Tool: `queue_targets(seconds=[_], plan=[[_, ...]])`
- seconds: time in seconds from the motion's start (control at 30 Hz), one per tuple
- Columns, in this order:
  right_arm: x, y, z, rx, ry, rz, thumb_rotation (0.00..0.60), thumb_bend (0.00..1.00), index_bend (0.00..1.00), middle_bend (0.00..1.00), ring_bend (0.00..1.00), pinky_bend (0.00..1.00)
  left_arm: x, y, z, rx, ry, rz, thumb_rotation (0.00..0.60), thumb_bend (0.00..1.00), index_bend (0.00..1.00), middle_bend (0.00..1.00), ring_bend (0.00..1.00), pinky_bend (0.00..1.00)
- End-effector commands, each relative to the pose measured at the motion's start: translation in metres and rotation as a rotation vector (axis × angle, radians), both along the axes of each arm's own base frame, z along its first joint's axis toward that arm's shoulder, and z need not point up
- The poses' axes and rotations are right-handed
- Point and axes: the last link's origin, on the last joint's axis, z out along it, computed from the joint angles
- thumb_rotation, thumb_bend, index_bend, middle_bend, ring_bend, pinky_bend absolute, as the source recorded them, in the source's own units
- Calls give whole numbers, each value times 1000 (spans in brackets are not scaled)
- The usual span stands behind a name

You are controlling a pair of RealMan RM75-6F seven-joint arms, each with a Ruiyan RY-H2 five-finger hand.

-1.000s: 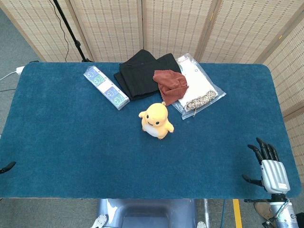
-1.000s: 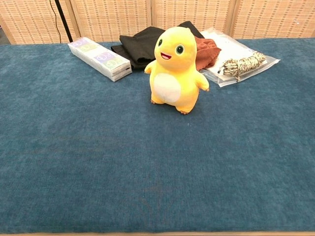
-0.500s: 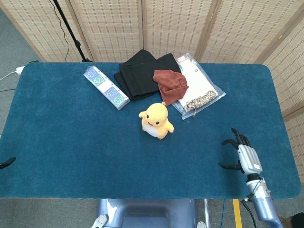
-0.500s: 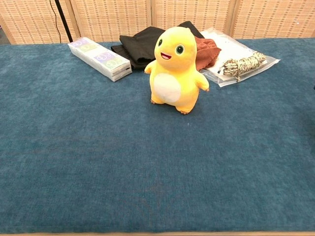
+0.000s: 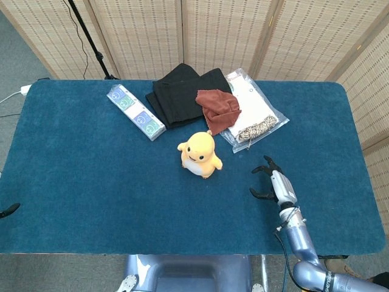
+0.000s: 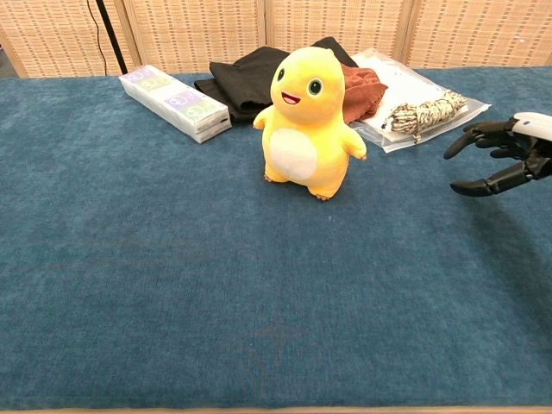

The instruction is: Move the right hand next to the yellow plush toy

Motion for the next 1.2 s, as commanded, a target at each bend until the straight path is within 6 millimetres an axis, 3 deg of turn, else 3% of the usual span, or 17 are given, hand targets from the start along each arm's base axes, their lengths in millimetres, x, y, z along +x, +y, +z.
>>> queue_targets(seconds=[0.03,0.73,0.8,0.93,1.2], plan=[[8,-7,-4,-3,-8,3,600,340,332,0,0,0,-1,0,0,1,2,2,600,0,0,0,0,0],[68,-37,-38,-11,-63,-57,600,328,325,0,0,0,-18,4,2,4,0,58,600,0,0,0,0,0],[71,-37,-39,-6,-55,-59,600,310,320,0,0,0,-20,5,2,3,-2,63,600,0,0,0,0,0],[75,-39,-44,0,-39,-74,600,157,308,0,0,0,-23,6,3,0,-5,68,600,0,0,0,0,0],[89,-42,-53,-2,-41,-104,600,137,339,0,0,0,-30,7,4,1,-16,82,600,0,0,0,0,0]])
